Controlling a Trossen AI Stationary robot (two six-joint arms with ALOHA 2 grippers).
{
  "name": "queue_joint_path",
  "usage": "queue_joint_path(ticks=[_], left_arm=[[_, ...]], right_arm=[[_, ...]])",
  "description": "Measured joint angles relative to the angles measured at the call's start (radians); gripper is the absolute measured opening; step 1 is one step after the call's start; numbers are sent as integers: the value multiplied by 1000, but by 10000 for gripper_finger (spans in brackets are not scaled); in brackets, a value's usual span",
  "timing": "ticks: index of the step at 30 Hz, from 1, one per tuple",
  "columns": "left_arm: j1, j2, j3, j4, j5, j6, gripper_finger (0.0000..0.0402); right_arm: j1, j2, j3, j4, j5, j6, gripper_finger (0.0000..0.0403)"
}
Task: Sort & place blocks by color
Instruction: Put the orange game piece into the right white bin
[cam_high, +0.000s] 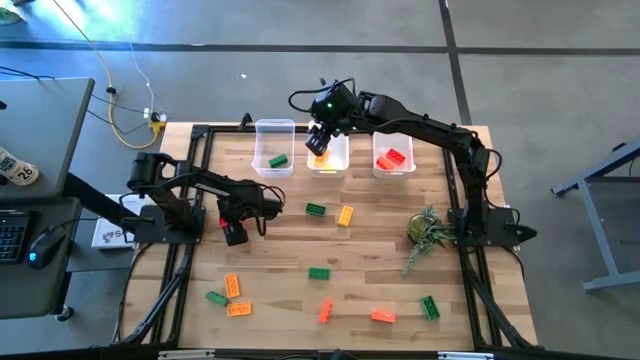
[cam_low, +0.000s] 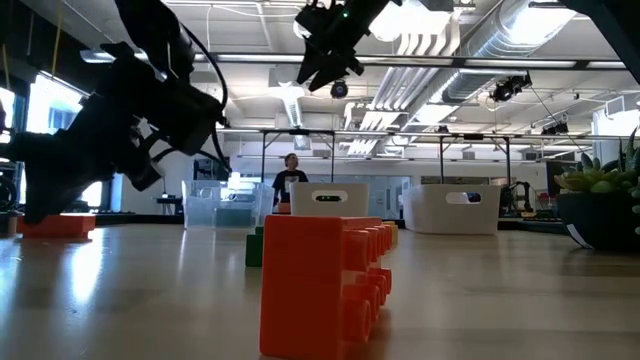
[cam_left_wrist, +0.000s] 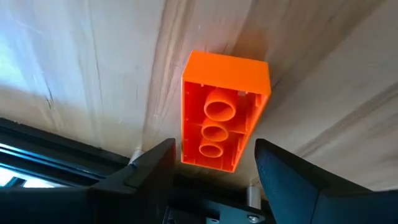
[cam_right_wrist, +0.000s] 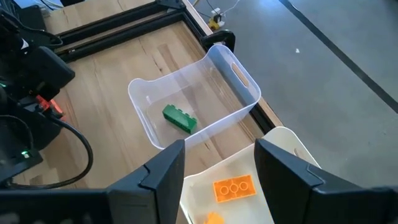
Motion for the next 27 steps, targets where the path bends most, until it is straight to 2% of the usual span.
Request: queue_joint_path(ticks=[12,15,21,27], left_arm=[[0,73,0,42,1,26,199],[0,73,0,44,4,38,178],[0,72,0,37,21,69,108],[0,55,0,51,58,104,105]], right_arm=[[0,0,0,-24,0,0,178],[0,0,0,-27,0,0,178],[0,0,0,-27,0,0,178],[0,0,0,-27,-1,1,178]])
